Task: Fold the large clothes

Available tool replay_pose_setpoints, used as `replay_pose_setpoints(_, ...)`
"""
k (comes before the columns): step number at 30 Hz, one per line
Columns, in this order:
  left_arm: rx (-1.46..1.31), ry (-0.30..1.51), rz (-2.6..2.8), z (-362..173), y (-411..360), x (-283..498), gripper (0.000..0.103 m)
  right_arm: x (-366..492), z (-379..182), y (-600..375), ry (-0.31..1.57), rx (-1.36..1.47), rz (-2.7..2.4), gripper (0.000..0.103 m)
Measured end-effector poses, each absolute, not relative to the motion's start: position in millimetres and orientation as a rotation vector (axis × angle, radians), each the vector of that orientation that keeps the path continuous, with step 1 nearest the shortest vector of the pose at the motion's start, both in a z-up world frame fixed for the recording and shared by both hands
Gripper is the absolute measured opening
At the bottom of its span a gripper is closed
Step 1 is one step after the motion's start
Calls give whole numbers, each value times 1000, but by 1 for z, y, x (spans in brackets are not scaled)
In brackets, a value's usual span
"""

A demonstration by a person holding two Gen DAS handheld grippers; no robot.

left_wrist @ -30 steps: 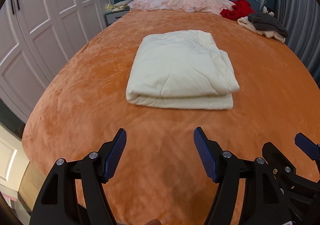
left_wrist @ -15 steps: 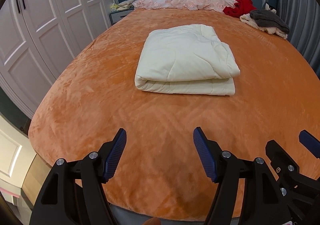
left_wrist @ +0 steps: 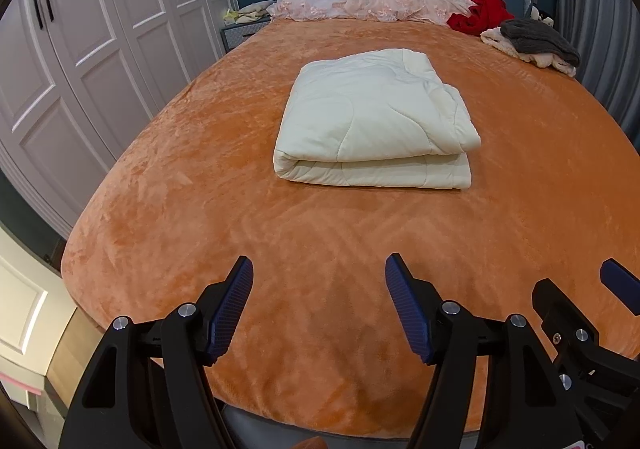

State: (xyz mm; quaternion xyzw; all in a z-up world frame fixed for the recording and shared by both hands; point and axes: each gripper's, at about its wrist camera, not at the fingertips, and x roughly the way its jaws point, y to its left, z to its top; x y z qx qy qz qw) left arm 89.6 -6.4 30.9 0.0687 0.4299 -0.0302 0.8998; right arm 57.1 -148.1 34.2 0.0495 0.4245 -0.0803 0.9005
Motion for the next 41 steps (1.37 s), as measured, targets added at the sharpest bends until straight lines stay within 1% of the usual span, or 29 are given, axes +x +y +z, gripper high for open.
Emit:
replay_pose_setpoints(30, 154, 870, -53, 36, -2, 88, 64, 56, 36, -148, 878, 97, -176, 75)
replay_pose_setpoints(31, 157, 869, -52, 36, -2, 88, 64, 56, 37, -148, 878, 95, -178, 75)
replay_pose_setpoints(34, 159, 872, -60, 36, -5, 89, 58, 56, 38, -148, 879, 93, -182, 75)
replay_pose_setpoints(36, 161, 880, -51, 35, -5, 89, 55, 57, 38, -148, 880, 86, -191, 75)
replay_pose_setpoints(41, 140, 898, -63, 33, -2, 92, 55, 57, 40, -148, 877, 77, -200, 75)
